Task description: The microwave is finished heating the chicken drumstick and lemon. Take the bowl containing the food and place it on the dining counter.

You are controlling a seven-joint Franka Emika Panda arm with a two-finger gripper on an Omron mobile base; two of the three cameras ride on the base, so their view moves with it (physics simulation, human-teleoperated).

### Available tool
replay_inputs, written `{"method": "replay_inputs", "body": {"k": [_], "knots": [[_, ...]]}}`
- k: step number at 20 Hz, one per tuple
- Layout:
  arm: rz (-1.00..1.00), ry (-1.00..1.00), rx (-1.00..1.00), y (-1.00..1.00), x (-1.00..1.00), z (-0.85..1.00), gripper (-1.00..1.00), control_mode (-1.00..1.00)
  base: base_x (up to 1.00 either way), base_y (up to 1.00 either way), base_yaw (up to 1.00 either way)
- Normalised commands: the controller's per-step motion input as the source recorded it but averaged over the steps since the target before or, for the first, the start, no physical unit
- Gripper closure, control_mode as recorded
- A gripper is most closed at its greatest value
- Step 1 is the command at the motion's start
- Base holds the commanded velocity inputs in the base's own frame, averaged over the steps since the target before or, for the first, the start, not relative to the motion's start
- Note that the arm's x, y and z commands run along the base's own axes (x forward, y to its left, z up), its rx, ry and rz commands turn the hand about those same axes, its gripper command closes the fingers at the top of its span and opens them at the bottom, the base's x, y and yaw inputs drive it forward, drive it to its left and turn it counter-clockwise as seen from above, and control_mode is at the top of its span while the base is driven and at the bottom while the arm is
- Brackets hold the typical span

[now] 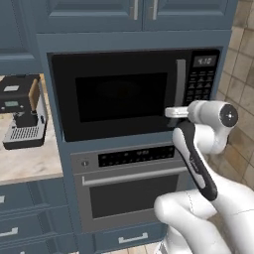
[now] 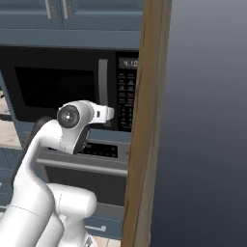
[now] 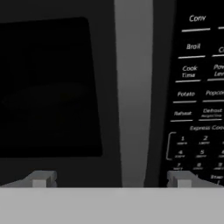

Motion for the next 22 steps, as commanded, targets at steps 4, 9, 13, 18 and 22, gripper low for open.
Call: {"method": "replay_inputs", "body": {"k": [4, 9, 13, 18, 22], "knots": [[-0.03, -0.13, 0.0, -0.1, 0.47, 0.17, -1.0, -1.0, 0.0, 0.0, 0.0], [-0.02, 0.0, 0.01, -0.2, 0.77, 0.08, -1.0, -1.0, 0.0, 0.0, 0.0], [0.0, 0.01, 0.0, -0.24, 0.82, 0.0, -1.0, -1.0, 0.0, 0.0, 0.0], [0.0, 0.02, 0.0, -0.06, 0.81, 0.0, -1.0, -1.0, 0.0, 0.0, 0.0], [0.0, 0.01, 0.0, 0.0, 0.79, 0.0, -1.0, -1.0, 0.0, 0.0, 0.0]]}}
